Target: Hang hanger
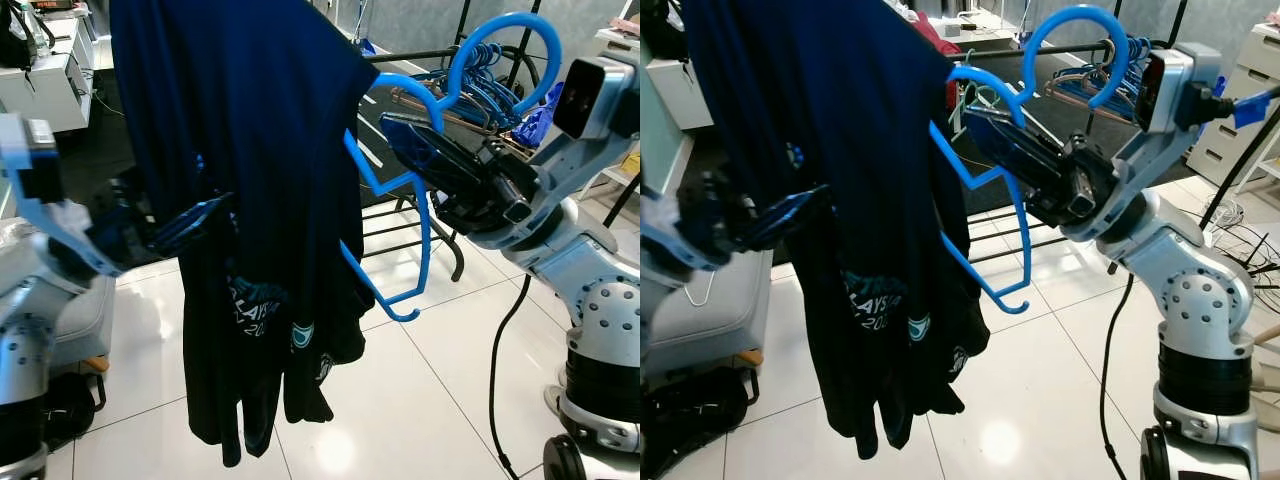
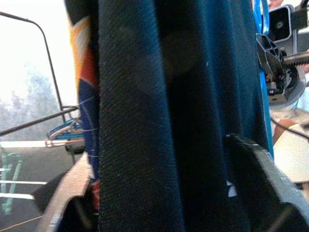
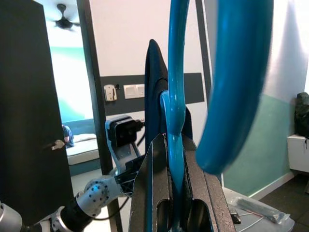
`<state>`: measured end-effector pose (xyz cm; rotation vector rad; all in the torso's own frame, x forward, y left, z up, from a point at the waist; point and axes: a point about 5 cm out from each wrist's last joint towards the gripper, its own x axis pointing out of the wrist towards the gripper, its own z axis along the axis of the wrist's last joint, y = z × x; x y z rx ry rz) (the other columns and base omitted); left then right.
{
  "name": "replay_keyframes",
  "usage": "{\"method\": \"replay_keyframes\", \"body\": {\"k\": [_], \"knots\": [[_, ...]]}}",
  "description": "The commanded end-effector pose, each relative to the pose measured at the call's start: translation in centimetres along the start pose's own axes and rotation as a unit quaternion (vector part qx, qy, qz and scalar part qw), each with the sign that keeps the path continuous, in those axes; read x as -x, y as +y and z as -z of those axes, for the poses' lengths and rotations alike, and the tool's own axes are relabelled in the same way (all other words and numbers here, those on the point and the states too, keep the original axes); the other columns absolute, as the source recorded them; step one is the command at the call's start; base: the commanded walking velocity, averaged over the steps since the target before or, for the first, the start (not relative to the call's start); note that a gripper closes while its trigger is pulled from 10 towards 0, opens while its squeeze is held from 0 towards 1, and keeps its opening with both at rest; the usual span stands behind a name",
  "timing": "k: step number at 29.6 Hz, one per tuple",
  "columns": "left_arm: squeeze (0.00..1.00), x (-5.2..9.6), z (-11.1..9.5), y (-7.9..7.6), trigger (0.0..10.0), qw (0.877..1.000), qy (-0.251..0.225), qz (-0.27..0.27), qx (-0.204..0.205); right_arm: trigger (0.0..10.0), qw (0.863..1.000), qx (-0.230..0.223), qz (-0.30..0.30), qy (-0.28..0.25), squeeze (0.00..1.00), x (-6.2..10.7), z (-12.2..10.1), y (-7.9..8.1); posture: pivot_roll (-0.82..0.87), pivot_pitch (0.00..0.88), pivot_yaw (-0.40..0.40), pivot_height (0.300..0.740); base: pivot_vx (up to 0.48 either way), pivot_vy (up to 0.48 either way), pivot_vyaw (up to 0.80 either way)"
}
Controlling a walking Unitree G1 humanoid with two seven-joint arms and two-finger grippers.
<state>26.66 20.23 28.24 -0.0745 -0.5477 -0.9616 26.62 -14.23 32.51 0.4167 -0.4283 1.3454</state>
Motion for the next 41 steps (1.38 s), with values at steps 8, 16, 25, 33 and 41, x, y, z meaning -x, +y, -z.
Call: {"method": "replay_keyframes", "body": {"k": [8, 16, 25, 33, 41], "knots": [[0.0, -0.6, -0.2, -0.5, 0.0, 1.0, -0.01, 0.02, 0.006, 0.0, 1.0, 0.004, -0.019, -0.011, 0.0, -0.4, -0.2, 0.8, -0.08, 0.03, -0.007, 0.74, 0.0, 0.0, 0.0], [0.0, -0.5, -0.7, 0.1, 0.0, 1.0, -0.012, -0.001, -0.005, 0.0, 1.0, 0.007, -0.006, -0.007, 0.0, -0.2, -0.2, 0.6, -0.08, 0.037, -0.009, 0.74, 0.0, 0.0, 0.0], [0.0, 1.0, -2.3, 3.6, 0.0, 0.992, -0.003, -0.111, -0.066, 0.0, 0.987, 0.048, 0.104, 0.11, 0.0, 3.2, 2.1, -1.7, -0.08, 0.046, -0.011, 0.74, 0.0, 0.0, 0.0], [0.0, 2.6, -4.4, 7.2, 0.0, 0.962, -0.024, -0.247, -0.116, 0.0, 0.943, 0.056, 0.163, 0.285, 0.0, 7.7, 5.7, -2.2, -0.09, 0.051, -0.007, 0.74, 0.0, 0.0, 0.0], [0.0, 3.2, -5.3, 8.3, 0.0, 0.948, -0.027, -0.285, -0.138, 0.0, 0.91, 0.033, 0.141, 0.389, 0.0, 10.3, 7.5, -0.7, -0.09, 0.052, -0.008, 0.74, 0.0, 0.0, 0.0]]}}
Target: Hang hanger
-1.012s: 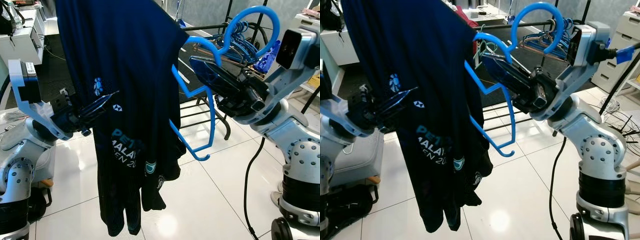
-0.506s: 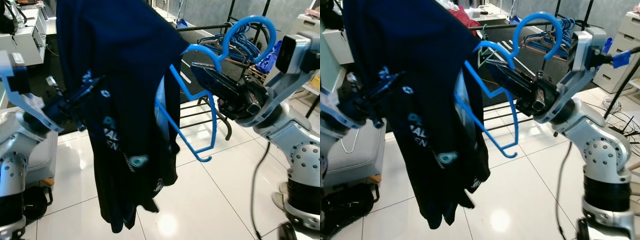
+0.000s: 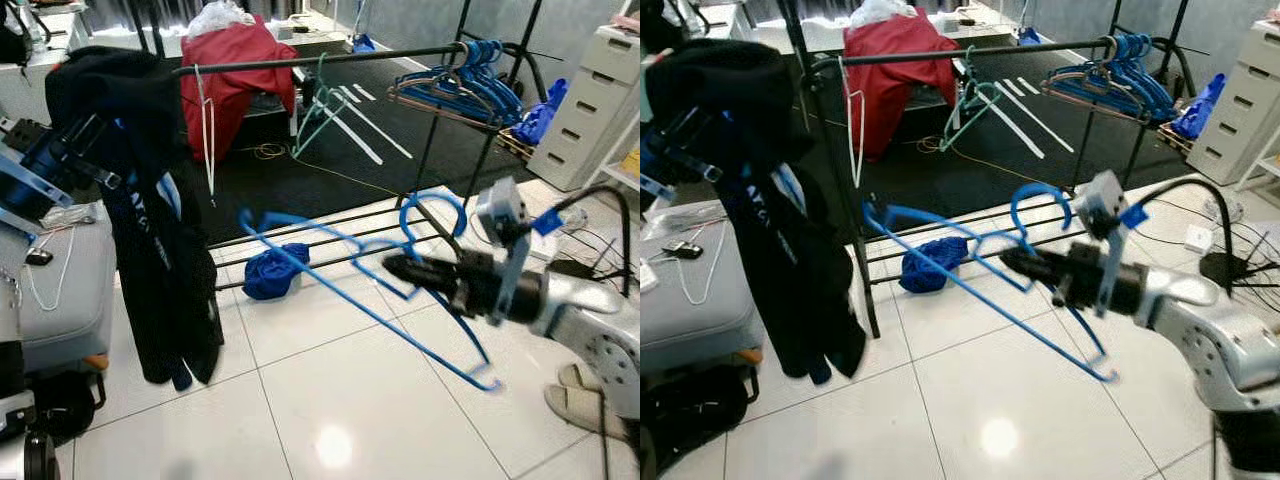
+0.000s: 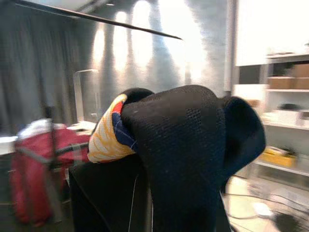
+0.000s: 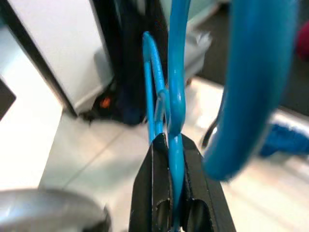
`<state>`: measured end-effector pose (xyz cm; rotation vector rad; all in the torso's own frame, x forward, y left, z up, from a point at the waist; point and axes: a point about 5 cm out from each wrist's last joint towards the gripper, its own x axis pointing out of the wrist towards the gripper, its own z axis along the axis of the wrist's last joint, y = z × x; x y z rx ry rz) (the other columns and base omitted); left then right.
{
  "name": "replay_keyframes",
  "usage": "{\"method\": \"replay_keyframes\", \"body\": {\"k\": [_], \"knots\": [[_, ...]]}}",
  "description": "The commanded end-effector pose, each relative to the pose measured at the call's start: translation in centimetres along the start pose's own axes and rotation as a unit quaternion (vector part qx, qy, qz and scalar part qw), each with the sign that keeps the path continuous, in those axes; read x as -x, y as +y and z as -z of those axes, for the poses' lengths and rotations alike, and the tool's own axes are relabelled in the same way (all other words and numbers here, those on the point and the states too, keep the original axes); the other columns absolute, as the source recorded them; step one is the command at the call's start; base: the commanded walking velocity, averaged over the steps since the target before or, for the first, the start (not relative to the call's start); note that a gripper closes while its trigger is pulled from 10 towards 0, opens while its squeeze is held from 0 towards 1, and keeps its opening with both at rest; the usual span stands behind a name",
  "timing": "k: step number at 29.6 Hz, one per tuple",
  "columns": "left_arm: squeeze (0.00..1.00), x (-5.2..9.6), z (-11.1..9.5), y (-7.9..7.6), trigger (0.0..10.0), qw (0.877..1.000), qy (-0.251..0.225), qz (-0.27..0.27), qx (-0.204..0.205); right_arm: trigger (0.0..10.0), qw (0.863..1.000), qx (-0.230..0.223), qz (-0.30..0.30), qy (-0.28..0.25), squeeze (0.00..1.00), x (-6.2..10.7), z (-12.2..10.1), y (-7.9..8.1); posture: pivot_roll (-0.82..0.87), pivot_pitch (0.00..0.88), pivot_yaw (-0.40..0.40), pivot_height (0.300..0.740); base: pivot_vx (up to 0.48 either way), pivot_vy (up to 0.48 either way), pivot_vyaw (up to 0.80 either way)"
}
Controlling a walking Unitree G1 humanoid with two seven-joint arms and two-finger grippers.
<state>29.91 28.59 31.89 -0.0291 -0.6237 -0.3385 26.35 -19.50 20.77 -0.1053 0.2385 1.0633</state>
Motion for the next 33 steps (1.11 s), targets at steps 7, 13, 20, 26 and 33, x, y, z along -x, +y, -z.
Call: {"method": "replay_keyframes", "body": {"k": [7, 13, 20, 26, 33], "knots": [[0.0, 0.2, 3.5, -0.1, 0.0, 0.988, 0.122, -0.016, -0.097, 0.0, 0.988, 0.018, 0.088, -0.128, 0.0, -0.1, -3.1, -1.9, -0.09, 0.056, -0.005, 0.74, 0.0, 0.0, 0.0], [0.0, 2.0, 12.1, -6.7, 10.0, 0.965, 0.261, -0.031, 0.011, 10.0, 0.953, -0.047, 0.27, -0.13, 0.0, -4.3, -1.0, -4.6, -0.07, 0.056, -0.01, 0.74, 0.0, 0.0, 0.0], [0.0, 6.8, 16.9, -13.4, 10.0, 0.907, 0.362, -0.157, 0.149, 10.0, 0.939, -0.044, 0.336, -0.058, 0.0, -8.0, 3.9, -2.4, -0.04, 0.07, -0.018, 0.74, 0.0, 0.0, 0.34], [0.0, 8.0, 15.3, -14.6, 10.0, 0.94, 0.281, -0.155, 0.118, 10.0, 0.931, -0.03, 0.359, -0.063, 0.0, -7.4, 3.6, -3.4, -0.02, 0.083, -0.016, 0.74, 0.0, 0.0, 0.77], [0.0, 7.7, 14.1, -13.5, 10.0, 0.945, 0.261, -0.19, 0.055, 10.0, 0.913, 0.028, 0.404, -0.052, 0.0, -7.4, 3.9, -4.1, 0.0, 0.072, -0.011, 0.74, 0.0, 0.0, 0.76]]}}
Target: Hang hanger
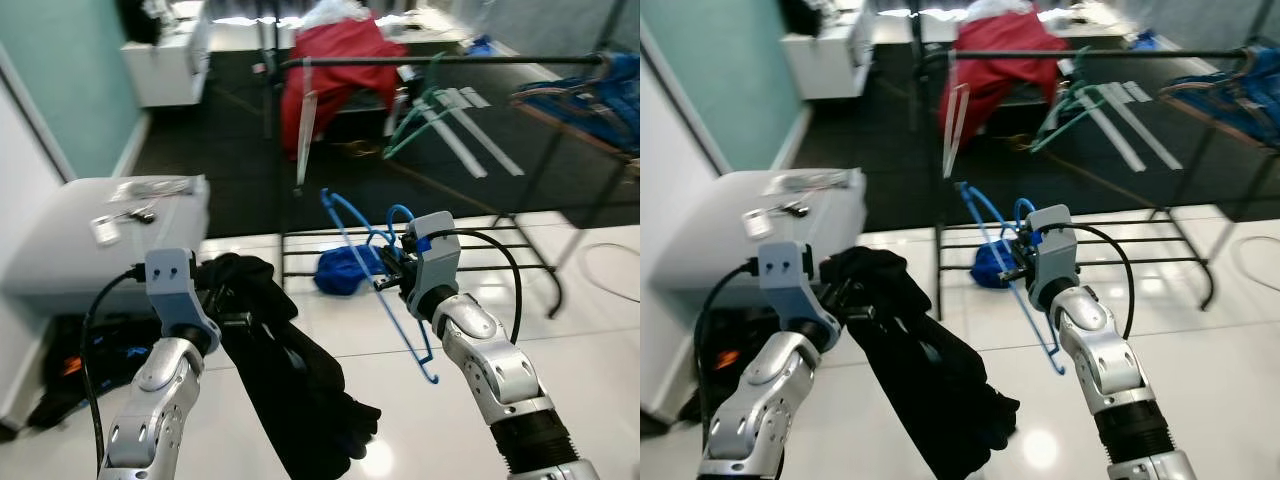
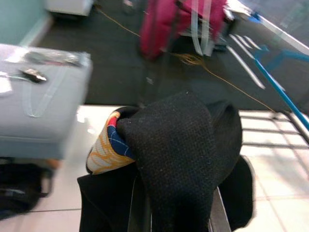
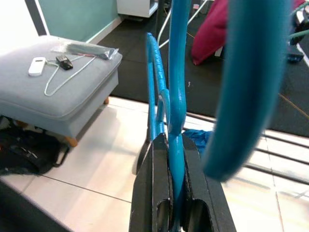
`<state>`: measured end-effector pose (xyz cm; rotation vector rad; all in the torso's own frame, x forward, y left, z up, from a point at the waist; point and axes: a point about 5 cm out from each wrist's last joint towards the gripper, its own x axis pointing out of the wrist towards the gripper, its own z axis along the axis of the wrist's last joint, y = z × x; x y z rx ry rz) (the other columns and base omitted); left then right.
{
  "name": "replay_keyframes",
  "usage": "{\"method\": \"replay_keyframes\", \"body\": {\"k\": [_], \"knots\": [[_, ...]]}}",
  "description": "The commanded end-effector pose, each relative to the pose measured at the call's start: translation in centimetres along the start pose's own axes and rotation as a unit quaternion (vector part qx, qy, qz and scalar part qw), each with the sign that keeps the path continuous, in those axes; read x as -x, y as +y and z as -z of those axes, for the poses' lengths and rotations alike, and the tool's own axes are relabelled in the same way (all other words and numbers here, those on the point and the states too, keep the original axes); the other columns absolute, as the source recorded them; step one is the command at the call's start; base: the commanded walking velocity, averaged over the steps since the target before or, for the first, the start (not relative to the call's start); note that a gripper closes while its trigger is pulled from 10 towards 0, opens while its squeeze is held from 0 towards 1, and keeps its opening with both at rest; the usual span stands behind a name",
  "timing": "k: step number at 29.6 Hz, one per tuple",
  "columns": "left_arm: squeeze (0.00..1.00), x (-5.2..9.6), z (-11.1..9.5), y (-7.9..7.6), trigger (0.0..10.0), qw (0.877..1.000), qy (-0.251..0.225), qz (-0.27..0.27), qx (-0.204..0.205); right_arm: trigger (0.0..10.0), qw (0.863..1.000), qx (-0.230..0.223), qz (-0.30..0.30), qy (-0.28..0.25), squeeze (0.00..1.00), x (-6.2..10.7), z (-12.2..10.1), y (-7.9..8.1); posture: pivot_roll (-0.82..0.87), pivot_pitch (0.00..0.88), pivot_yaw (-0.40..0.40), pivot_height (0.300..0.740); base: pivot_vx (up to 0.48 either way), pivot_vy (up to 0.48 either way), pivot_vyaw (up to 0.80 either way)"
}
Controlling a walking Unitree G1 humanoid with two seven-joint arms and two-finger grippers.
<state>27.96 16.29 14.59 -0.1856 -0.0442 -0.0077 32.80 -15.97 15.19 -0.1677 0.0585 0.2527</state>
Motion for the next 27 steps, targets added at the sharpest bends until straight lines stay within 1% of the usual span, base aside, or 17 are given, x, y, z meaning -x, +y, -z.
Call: {"method": "replay_keyframes", "body": {"k": [1, 2, 3, 4, 5, 8, 13, 15, 16, 18, 19, 21, 23, 24, 25, 26, 27], "knots": [[0.0, 0.3, -0.8, 1.0, 10.0, 0.999, -0.016, -0.02, -0.02, 10.0, 0.999, 0.025, 0.019, -0.007, 0.0, 0.0, 0.1, -0.7, 0.01, 0.068, -0.017, 0.74, 0.0, 0.0, 0.76], [0.0, 0.3, -0.8, 1.0, 10.0, 0.999, -0.016, -0.02, -0.02, 10.0, 0.999, 0.025, 0.019, -0.007, 0.0, 0.0, 0.1, -0.7, 0.01, 0.068, -0.017, 0.74, 0.0, 0.0, 0.76], [0.0, 0.3, -1.2, 2.6, 10.0, 0.998, -0.02, -0.057, -0.019, 10.0, 0.999, 0.042, 0.029, -0.006, 0.0, -0.2, 0.1, -1.4, 0.01, 0.052, -0.029, 0.74, 0.0, 0.0, 0.76], [0.0, 0.2, -2.0, 4.8, 10.0, 0.994, -0.033, -0.107, -0.015, 10.0, 0.997, 0.063, 0.041, -0.005, 0.0, -0.6, 0.0, -2.5, 0.02, 0.036, -0.037, 0.74, 0.0, 0.0, 0.76], [0.0, 0.2, -2.0, 4.8, 10.0, 0.994, -0.033, -0.107, -0.015, 10.0, 0.997, 0.063, 0.041, -0.005, 0.0, -0.6, 0.0, -2.5, 0.02, 0.036, -0.037, 0.74, 0.0, 0.0, 0.76], [0.0, -0.8, -4.0, 6.9, 10.0, 0.987, -0.069, -0.143, -0.023, 10.0, 0.996, 0.068, 0.058, 0.0, 0.0, -1.2, -0.1, -4.1, 0.02, 0.019, -0.046, 0.74, 0.0, 0.0, 0.76], [0.0, -1.9, -4.7, 8.0, 10.0, 0.985, -0.081, -0.146, -0.036, 10.0, 0.994, 0.072, 0.077, 0.008, 0.0, -1.5, 0.1, -5.5, 0.02, 0.0, -0.05, 0.74, 0.0, 0.0, 0.76], [0.0, -2.6, -3.6, 9.1, 10.0, 0.985, -0.053, -0.156, -0.054, 10.0, 0.992, 0.083, 0.09, 0.02, 0.0, -1.8, 0.5, -6.6, 0.0, 0.0, -0.04, 0.74, 0.0, 0.0, 0.76], [0.0, -2.6, -3.6, 9.1, 10.0, 0.985, -0.053, -0.156, -0.054, 10.0, 0.992, 0.083, 0.09, 0.02, 0.0, -1.8, 0.5, -6.6, 0.0, 0.0, -0.04, 0.74, 0.0, 0.0, 0.76], [0.0, -2.7, -3.0, 10.0, 10.0, 0.986, -0.032, -0.157, -0.042, 10.0, 0.99, 0.092, 0.104, 0.033, 0.0, -1.7, 0.8, -7.6, -0.03, 0.0, -0.018, 0.74, 0.0, 0.0, 0.76], [0.0, -2.7, -3.0, 10.0, 10.0, 0.986, -0.032, -0.157, -0.042, 10.0, 0.99, 0.092, 0.104, 0.033, 0.0, -1.7, 0.8, -7.6, -0.03, 0.0, -0.018, 0.74, 0.0, 0.0, 0.76], [0.0, -2.8, -3.1, 10.1, 10.0, 0.987, -0.03, -0.155, -0.026, 10.0, 0.987, 0.104, 0.114, 0.037, 0.0, -1.5, 0.9, -8.5, -0.02, 0.0, -0.017, 0.74, -0.24, 0.0, 0.75], [0.0, -2.7, -3.5, 9.7, 10.0, 0.988, -0.032, -0.146, -0.029, 10.0, 0.987, 0.086, 0.129, 0.042, 0.0, -0.8, 1.4, -9.5, -0.03, 0.005, -0.01, 0.74, -0.48, 0.0, 0.73], [0.0, -2.7, -3.5, 9.7, 10.0, 0.988, -0.032, -0.146, -0.029, 10.0, 0.987, 0.086, 0.129, 0.042, 0.0, -0.8, 1.4, -9.5, -0.03, 0.005, -0.01, 0.74, -0.48, 0.0, 0.73], [0.0, -2.7, -3.6, 9.4, 10.0, 0.988, -0.035, -0.139, -0.053, 10.0, 0.988, 0.077, 0.128, 0.045, 0.0, -0.6, 2.0, -9.4, -0.03, 0.019, -0.01, 0.74, 0.0, 0.0, 0.73], [0.0, -2.7, -3.6, 9.4, 10.0, 0.988, -0.035, -0.139, -0.053, 10.0, 0.988, 0.077, 0.128, 0.045, 0.0, -0.6, 2.0, -9.4, -0.03, 0.019, -0.01, 0.74, 0.0, 0.0, 0.73], [0.0, -2.7, -3.3, 9.4, 10.0, 0.987, -0.029, -0.137, -0.074, 10.0, 0.988, 0.081, 0.123, 0.05, 0.0, -0.8, 2.3, -9.0, -0.02, 0.019, -0.014, 0.74, 0.0, 0.0, 0.73]]}}
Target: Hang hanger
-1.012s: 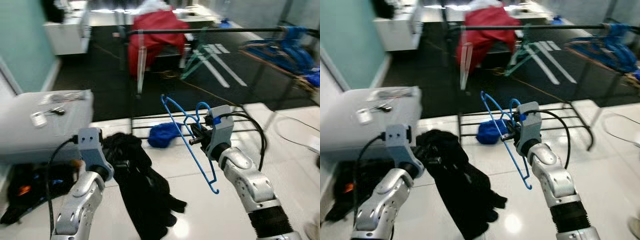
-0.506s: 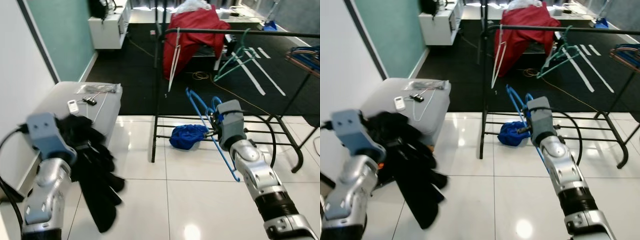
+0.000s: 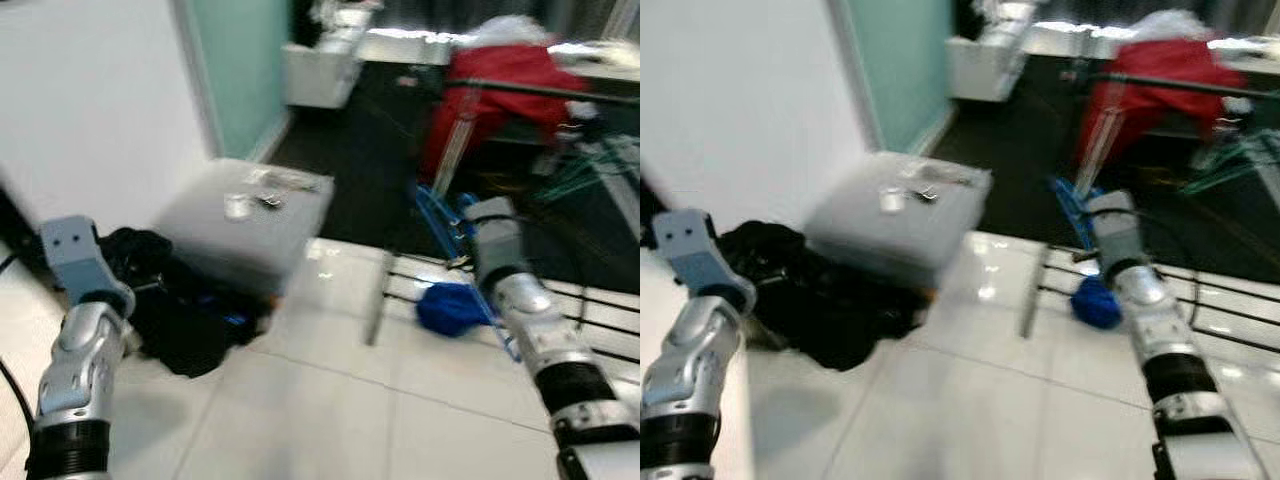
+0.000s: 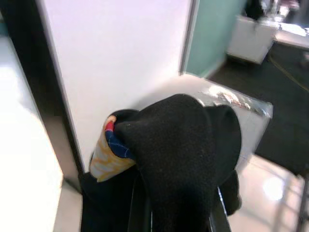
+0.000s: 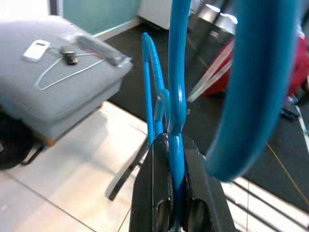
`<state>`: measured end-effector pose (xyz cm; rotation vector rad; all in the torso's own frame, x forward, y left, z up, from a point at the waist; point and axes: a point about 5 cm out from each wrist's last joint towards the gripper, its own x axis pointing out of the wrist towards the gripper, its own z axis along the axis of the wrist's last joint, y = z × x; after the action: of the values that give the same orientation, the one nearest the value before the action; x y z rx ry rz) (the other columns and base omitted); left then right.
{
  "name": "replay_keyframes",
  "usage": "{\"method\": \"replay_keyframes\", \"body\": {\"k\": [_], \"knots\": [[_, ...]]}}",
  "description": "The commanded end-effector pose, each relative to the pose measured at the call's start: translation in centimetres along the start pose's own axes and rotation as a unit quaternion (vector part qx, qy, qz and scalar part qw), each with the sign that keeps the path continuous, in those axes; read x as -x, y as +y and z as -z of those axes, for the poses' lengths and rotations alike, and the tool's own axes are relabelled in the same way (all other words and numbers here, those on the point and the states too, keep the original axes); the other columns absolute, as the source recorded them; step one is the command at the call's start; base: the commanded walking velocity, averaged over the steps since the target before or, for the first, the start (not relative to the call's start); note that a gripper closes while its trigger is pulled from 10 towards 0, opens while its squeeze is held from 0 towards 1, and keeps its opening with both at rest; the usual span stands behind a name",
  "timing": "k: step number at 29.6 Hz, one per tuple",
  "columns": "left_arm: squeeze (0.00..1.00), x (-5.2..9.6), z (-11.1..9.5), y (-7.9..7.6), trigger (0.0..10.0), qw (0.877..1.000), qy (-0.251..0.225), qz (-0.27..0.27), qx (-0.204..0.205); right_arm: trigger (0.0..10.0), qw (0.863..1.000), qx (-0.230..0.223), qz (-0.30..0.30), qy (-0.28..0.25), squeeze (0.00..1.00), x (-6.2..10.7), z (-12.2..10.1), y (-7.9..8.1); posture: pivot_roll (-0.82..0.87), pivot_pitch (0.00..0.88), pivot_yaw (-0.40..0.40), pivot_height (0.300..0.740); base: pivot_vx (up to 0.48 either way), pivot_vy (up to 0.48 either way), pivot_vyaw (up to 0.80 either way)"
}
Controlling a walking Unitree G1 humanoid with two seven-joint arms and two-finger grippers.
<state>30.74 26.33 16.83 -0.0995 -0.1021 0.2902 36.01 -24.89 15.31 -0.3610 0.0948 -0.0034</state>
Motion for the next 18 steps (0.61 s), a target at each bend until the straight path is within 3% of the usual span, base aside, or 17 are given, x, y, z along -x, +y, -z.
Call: {"method": "replay_keyframes", "body": {"k": [1, 8, 12, 18], "knots": [[0.0, 0.2, 0.9, 0.0, 10.0, 0.999, 0.011, 0.011, -0.044, 10.0, 1.0, 0.0, -0.01, 0.011, 0.0, 0.0, 1.1, 0.9, -0.02, 0.019, -0.014, 0.74, 0.0, 0.0, 0.73], [0.0, 0.4, 2.3, 0.5, 10.0, 0.998, 0.027, 0.009, -0.051, 10.0, 0.999, 0.022, -0.038, 0.013, 0.0, -0.7, 0.8, 1.5, 0.0, 0.044, -0.041, 0.74, 0.0, 0.0, 0.73], [0.0, 1.6, 2.2, 1.4, 10.0, 0.999, 0.018, 0.001, -0.026, 10.0, 0.999, 0.018, -0.042, 0.02, 0.0, -0.2, 1.7, 1.1, -0.02, 0.053, -0.026, 0.74, 0.0, 0.0, 0.73], [0.0, 1.1, 2.4, 2.1, 10.0, 0.999, 0.027, -0.011, 0.014, 10.0, 0.999, 0.009, -0.036, 0.023, 0.0, 0.0, 2.1, 0.8, -0.03, 0.059, -0.009, 0.74, 0.0, 0.0, 0.73]]}}
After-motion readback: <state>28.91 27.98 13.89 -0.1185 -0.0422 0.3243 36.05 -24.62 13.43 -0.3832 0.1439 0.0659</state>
